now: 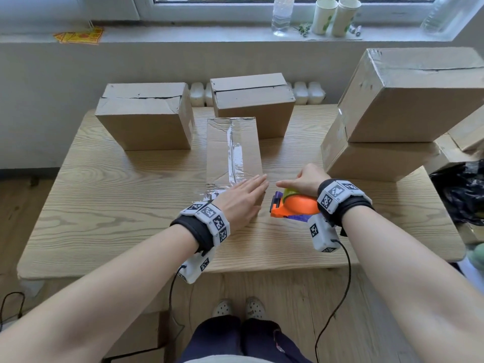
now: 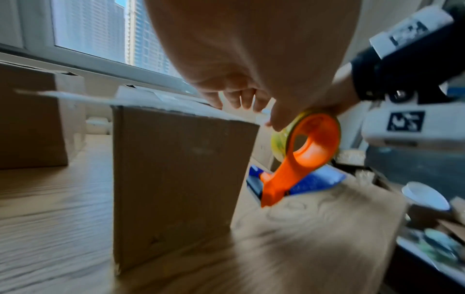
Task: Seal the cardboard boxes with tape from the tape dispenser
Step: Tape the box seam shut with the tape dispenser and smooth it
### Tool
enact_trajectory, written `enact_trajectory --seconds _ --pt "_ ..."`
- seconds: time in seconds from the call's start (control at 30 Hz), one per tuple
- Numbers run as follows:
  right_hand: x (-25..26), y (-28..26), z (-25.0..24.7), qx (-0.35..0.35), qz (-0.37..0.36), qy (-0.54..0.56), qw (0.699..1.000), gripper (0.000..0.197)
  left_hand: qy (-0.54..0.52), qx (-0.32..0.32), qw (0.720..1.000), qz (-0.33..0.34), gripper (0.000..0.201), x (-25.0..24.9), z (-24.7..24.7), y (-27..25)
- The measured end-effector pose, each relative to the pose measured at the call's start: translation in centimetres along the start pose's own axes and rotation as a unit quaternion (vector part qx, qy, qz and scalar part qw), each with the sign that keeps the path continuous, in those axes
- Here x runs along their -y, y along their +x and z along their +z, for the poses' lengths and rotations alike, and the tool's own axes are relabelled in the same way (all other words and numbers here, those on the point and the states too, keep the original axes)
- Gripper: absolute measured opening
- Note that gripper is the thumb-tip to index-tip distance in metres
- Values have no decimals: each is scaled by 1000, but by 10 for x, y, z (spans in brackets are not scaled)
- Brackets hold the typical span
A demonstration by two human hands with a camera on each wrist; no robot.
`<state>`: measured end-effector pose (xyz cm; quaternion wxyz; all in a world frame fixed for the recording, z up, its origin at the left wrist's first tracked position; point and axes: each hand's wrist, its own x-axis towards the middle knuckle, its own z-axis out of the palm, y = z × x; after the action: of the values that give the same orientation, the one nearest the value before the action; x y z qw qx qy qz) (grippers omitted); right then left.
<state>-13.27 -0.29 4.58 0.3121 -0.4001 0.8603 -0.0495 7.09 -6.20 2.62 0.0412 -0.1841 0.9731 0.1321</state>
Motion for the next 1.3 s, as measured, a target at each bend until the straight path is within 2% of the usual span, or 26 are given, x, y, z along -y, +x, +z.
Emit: enact_trajectory --seconds 0.13,0.27,0.37,0.53,0.67,0.83,1.0,1.17,1.3 --pt "-4 2 -2 4 11 15 1000 59 47 31 998 -5 73 2 20 1" --pt "-11 5 -3 40 4 66 997 45 83 30 996 16 78 16 28 -2" --pt "-21 2 -2 44 -3 99 994 42 96 22 994 40 80 25 32 -3" --pt "-43 -11 3 39 19 90 995 62 104 40 992 61 81 29 31 -5" --pt "-58 -11 3 33 37 144 988 48 109 46 991 69 78 35 24 -4" --pt "-87 -22 -1 33 85 134 987 48 103 55 991 69 79 35 21 -2" --pt "-94 -34 -13 19 39 164 986 47 96 33 991 87 80 30 15 -2" --pt "-83 -47 -29 44 7 144 989 35 121 23 991 42 77 5 18 -1" --pt "-75 -50 -33 3 3 169 986 37 84 33 996 18 75 -3 17 5"
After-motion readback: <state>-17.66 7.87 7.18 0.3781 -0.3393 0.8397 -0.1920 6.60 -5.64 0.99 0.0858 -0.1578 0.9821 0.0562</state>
